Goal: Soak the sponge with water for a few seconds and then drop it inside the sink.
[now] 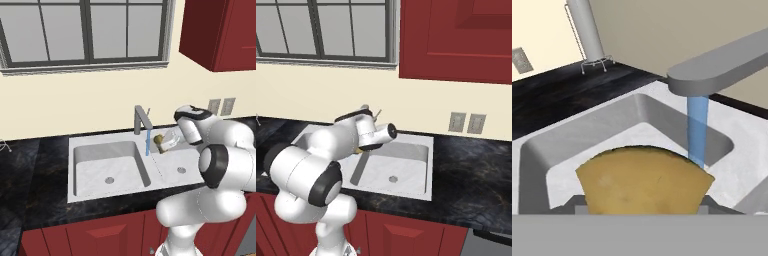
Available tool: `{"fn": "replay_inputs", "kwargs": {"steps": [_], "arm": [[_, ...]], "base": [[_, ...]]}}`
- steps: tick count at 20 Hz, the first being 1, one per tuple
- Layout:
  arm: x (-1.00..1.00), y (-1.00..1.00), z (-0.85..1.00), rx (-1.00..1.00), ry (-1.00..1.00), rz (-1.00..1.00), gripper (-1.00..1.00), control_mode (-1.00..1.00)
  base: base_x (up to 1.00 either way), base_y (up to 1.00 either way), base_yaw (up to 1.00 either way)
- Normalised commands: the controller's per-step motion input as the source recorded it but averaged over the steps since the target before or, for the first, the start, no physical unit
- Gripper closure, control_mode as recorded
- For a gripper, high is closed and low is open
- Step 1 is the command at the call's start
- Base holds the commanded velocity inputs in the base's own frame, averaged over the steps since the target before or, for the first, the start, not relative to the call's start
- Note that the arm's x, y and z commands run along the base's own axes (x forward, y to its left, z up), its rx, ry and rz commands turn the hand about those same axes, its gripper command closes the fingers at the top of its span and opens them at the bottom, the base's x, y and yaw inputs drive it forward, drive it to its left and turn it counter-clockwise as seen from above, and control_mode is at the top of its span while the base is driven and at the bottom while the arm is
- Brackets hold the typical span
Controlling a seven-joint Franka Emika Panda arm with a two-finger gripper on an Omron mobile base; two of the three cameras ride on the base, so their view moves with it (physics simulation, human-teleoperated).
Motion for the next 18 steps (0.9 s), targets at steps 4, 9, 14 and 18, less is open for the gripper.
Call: {"fn": "replay_inputs", "kwargs": {"steps": [4,9,14,18], "arm": [[0.01,0.20,0.00,0.00,0.00,0.05,1.00,-1.00],[0.01,0.04,-0.08,0.00,0.00,0.01,1.00,-1.00],[0.12,0.00,-0.18,0.00,0.00,0.00,1.00,-1.00],[0.15,0.00,-0.11,0.00,0.00,0.00,1.00,-1.00]], "base": [[0.00,0.00,0.00],[0.00,0.00,0.00],[0.00,0.00,0.00],[0.00,0.00,0.00]]}}
